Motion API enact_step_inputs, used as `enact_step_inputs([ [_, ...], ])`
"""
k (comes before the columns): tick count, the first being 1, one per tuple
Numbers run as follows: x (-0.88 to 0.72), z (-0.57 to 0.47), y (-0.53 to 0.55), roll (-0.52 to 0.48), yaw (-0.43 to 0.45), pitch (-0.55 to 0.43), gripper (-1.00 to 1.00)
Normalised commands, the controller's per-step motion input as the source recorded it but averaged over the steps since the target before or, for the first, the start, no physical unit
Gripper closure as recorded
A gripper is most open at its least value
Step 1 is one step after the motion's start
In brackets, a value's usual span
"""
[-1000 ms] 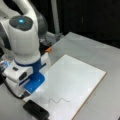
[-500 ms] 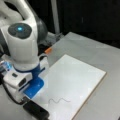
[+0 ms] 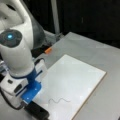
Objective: Erasing curve lines
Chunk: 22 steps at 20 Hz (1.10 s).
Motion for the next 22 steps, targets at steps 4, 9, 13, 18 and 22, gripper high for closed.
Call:
enact_step_inputs([
  [4, 0.31, 0.0, -0.28, 0.173, 0.048, 0.035, -1.0],
  [9, 0.33, 0.02, -0.31, 0.15, 0.03, 0.05, -1.0],
  [13, 0.32, 0.02, -0.27, 0.145, 0.008, 0.061, -1.0],
  [18, 0.25, 0.04, -0.21, 0.153, 0.01, 0.098, -1.0],
  [22, 0.21, 0.06, -0.18, 0.162, 0.022, 0.089, -1.0],
])
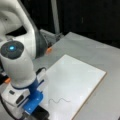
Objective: Erasing curve lines
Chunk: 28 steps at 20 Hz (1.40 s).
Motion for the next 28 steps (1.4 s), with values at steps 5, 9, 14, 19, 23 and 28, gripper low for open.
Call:
enact_step_inputs([
  [5, 0.19, -0.01, -0.19, 0.179, 0.018, 0.058, -1.0],
  [9, 0.13, -0.08, -0.21, 0.167, -0.008, 0.007, -1.0],
  [14, 0.09, -0.12, -0.22, 0.172, 0.004, -0.031, -1.0],
  [19, 0.06, -0.13, -0.18, 0.169, -0.011, -0.062, -1.0],
  [23, 0.04, -0.12, -0.18, 0.148, -0.03, -0.076, -1.0],
  [28, 0.01, -0.11, -0.13, 0.133, -0.033, -0.073, -1.0],
])
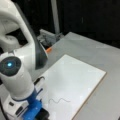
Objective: Erasing curve lines
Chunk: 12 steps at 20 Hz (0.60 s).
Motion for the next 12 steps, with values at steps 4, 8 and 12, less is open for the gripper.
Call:
enact_step_inputs([
  [4, -0.01, -0.1, -0.03, 0.132, -0.043, -0.092, -1.0],
  [8, -0.01, -0.11, 0.01, 0.132, -0.052, -0.115, -1.0],
  [12, 0.0, -0.09, -0.02, 0.118, -0.047, -0.126, -1.0],
])
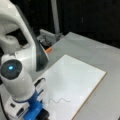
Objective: Erasing curve lines
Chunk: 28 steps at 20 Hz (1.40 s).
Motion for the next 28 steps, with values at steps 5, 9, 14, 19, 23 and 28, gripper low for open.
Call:
enact_step_inputs([
  [5, 0.01, -0.1, -0.02, 0.103, -0.036, -0.143, -1.0],
  [9, 0.01, -0.1, -0.02, 0.086, -0.036, -0.152, -1.0],
  [14, -0.01, -0.1, 0.01, 0.064, -0.043, -0.164, 1.0],
  [19, -0.04, -0.1, 0.04, 0.059, -0.06, -0.16, 1.0],
  [23, -0.07, -0.1, 0.05, 0.066, -0.084, -0.148, 1.0],
  [28, -0.08, -0.09, 0.08, 0.075, -0.104, -0.151, 1.0],
])
